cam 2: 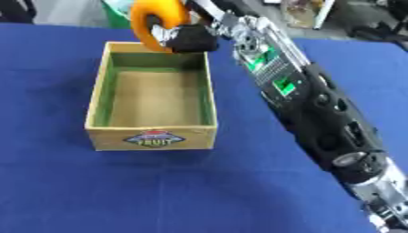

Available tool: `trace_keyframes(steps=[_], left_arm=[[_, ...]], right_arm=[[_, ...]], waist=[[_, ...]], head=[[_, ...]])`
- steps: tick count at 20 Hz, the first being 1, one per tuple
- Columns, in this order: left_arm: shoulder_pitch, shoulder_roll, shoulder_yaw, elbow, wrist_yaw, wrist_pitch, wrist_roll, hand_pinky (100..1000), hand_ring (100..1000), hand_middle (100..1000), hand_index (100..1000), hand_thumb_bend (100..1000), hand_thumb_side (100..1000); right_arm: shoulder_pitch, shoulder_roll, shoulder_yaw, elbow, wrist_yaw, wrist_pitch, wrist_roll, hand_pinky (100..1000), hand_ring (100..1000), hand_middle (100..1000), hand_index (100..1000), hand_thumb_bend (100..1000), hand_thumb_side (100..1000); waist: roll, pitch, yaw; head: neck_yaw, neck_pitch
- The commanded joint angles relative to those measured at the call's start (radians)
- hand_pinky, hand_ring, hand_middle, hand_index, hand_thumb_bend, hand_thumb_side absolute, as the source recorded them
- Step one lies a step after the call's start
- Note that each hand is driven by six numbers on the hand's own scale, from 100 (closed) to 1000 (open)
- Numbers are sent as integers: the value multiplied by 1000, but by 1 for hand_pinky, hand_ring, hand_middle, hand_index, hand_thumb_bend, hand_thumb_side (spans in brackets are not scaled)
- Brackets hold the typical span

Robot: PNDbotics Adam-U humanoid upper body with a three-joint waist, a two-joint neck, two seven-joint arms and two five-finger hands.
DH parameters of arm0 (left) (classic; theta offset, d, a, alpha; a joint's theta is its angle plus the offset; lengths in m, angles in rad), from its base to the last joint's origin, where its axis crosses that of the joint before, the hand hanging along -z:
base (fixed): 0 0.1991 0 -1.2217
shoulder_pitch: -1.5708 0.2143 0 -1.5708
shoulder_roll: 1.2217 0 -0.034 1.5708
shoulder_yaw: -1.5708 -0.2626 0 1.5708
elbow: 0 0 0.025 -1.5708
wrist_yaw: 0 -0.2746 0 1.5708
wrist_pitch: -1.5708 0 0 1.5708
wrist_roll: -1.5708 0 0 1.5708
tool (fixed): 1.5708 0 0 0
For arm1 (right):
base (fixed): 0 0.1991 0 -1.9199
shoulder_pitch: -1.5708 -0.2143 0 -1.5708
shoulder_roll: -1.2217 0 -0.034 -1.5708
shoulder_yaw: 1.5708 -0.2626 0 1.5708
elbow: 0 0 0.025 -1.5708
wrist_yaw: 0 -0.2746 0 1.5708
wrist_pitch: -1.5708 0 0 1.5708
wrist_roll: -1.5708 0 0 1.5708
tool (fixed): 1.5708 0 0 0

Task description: Pick up objects on the table and place them in the box.

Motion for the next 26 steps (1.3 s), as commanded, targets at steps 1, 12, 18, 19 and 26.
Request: trace_keyframes(steps=[1, 12, 18, 19, 26], left_arm=[[-4, 11, 0, -22, 0, 1, -1, 620, 526, 492, 622, 100, 863], [-4, 10, -1, -22, -2, 6, -2, 619, 525, 492, 620, 100, 862], [-4, 9, -1, -22, -2, 9, -4, 618, 524, 492, 620, 100, 860], [-3, 9, -1, -22, -3, 9, -5, 619, 524, 492, 620, 100, 859], [-2, 9, -2, -22, -3, 12, -7, 618, 521, 492, 619, 100, 857]], right_arm=[[-20, 10, 15, 39, 27, -22, 18, 736, 829, 571, 664, 100, 471], [-19, 90, 55, 144, 168, -74, 45, 740, 855, 620, 744, 100, 501], [-36, 100, 54, 187, 280, -113, 178, 805, 928, 773, 866, 100, 615], [-44, 98, 51, 191, 294, -120, 197, 813, 935, 793, 877, 100, 598], [-105, 74, 18, 224, 344, -149, 319, 885, 1000, 915, 951, 647, 608]], waist=[[7, -13, 2], [3, -15, -1], [1, -16, 0], [0, -16, 0], [-3, -18, 6]], head=[[8, -7], [10, -14], [12, -14], [12, -13], [14, -8]])
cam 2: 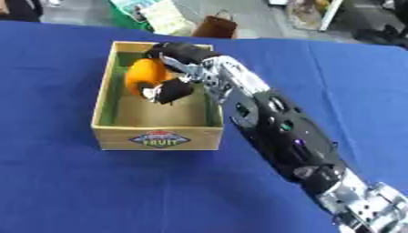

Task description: Pick up objects on the table and place them in the box.

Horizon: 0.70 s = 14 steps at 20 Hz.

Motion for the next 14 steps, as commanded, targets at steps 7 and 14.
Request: trace_keyframes(steps=[7, 14], left_arm=[[-2, 11, 0, -22, -3, 6, 2, 617, 520, 491, 617, 100, 857], [-1, 10, 2, -22, -5, 6, 6, 617, 518, 491, 617, 100, 856]], right_arm=[[-67, -61, -66, -7, -11, -8, 61, 898, 1000, 923, 965, 776, 647], [-57, -100, -124, -126, -106, 42, 3, 894, 1000, 898, 957, 672, 709]], waist=[[2, -21, 3], [3, -21, 0]], head=[[5, -4], [10, -5]])
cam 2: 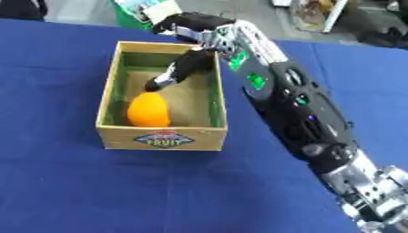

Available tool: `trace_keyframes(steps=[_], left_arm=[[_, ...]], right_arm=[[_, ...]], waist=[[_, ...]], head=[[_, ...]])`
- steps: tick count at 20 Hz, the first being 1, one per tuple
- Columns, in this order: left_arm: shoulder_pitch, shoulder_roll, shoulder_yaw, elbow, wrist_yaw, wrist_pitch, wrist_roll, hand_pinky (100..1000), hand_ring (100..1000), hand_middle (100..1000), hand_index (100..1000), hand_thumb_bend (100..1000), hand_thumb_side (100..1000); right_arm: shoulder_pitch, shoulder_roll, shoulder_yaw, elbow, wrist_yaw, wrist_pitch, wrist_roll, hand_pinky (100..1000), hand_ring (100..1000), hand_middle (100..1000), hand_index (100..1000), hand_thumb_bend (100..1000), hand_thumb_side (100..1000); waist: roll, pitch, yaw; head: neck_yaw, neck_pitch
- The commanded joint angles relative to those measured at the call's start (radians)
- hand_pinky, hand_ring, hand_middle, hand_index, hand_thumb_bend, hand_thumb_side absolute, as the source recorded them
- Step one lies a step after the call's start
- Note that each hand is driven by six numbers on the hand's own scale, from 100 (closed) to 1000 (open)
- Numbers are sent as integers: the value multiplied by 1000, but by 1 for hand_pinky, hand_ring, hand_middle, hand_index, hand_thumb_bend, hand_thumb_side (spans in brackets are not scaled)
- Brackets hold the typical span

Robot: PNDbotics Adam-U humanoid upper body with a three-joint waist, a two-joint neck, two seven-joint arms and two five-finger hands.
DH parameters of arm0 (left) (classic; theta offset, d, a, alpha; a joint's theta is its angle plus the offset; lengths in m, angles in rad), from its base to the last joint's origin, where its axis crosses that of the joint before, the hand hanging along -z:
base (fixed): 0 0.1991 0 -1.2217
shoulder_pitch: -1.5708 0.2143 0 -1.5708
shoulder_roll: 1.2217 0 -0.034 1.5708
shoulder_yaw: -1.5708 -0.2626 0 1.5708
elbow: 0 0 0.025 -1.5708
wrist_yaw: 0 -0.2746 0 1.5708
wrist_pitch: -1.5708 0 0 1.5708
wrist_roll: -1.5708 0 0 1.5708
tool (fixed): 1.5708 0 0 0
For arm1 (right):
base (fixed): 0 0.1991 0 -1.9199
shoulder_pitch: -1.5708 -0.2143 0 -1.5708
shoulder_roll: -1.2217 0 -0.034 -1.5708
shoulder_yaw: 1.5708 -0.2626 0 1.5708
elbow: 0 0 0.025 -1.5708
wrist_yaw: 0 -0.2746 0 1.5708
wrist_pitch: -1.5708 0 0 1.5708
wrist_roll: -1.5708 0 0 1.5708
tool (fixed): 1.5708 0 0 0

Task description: Pick up objects on the table and place them in the box.

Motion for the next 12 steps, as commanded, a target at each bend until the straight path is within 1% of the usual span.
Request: trace_keyframes(steps=[1, 2, 4, 5, 6, 7, 8, 9, 10, 11, 12], left_arm=[[-2, 10, 2, -22, -4, 0, 3, 617, 518, 491, 617, 100, 856], [-2, 10, 3, -22, -5, 0, 4, 617, 518, 491, 617, 100, 856], [-2, 11, 4, -22, -6, -2, 6, 616, 517, 490, 617, 100, 856], [-2, 11, 5, -22, -6, -2, 7, 616, 517, 490, 617, 100, 856], [-1, 11, 6, -22, -6, -2, 8, 616, 517, 490, 617, 100, 856], [-1, 12, 7, -22, -7, -3, 10, 616, 517, 490, 617, 100, 856], [-1, 12, 8, -22, -7, -3, 11, 616, 517, 490, 617, 100, 856], [-1, 12, 9, -22, -8, -3, 12, 616, 517, 490, 617, 100, 855], [-2, 12, 10, -22, -8, -4, 14, 615, 517, 490, 617, 100, 855], [-2, 13, 11, -22, -9, -5, 15, 615, 517, 490, 617, 100, 854], [-3, 14, 12, -22, -9, -6, 17, 615, 517, 490, 617, 100, 854]], right_arm=[[-10, -53, -45, -97, -58, 31, -40, 892, 1000, 894, 956, 656, 731], [-3, -66, -58, -132, -78, 43, -54, 891, 1000, 892, 955, 649, 742], [17, -99, -91, -214, -122, 71, -87, 891, 1000, 886, 953, 600, 794], [29, -117, -107, -255, -147, 87, -106, 889, 1000, 882, 949, 550, 834], [44, -135, -122, -295, -172, 104, -126, 889, 1000, 881, 948, 527, 843], [60, -150, -135, -331, -196, 122, -148, 883, 1000, 873, 944, 428, 911], [79, -165, -150, -366, -222, 143, -177, 883, 1000, 870, 943, 388, 939], [101, -178, -164, -400, -253, 166, -213, 881, 1000, 858, 940, 288, 990], [125, -189, -179, -434, -291, 191, -258, 881, 1000, 853, 937, 251, 999], [150, -200, -191, -467, -330, 212, -305, 875, 994, 839, 924, 181, 998], [181, -213, -204, -501, -377, 230, -361, 869, 989, 831, 914, 137, 995]], waist=[[8, -20, -3], [8, -19, -4], [9, -19, -8], [10, -19, -11], [11, -18, -13], [11, -18, -16], [12, -18, -19], [13, -18, -23], [14, -18, -27], [16, -18, -30], [18, -17, -34]], head=[[5, -6], [7, -7], [12, -8], [15, -9], [19, -9], [23, -9], [27, -8], [33, -7], [39, -5], [46, -3], [53, -1]])
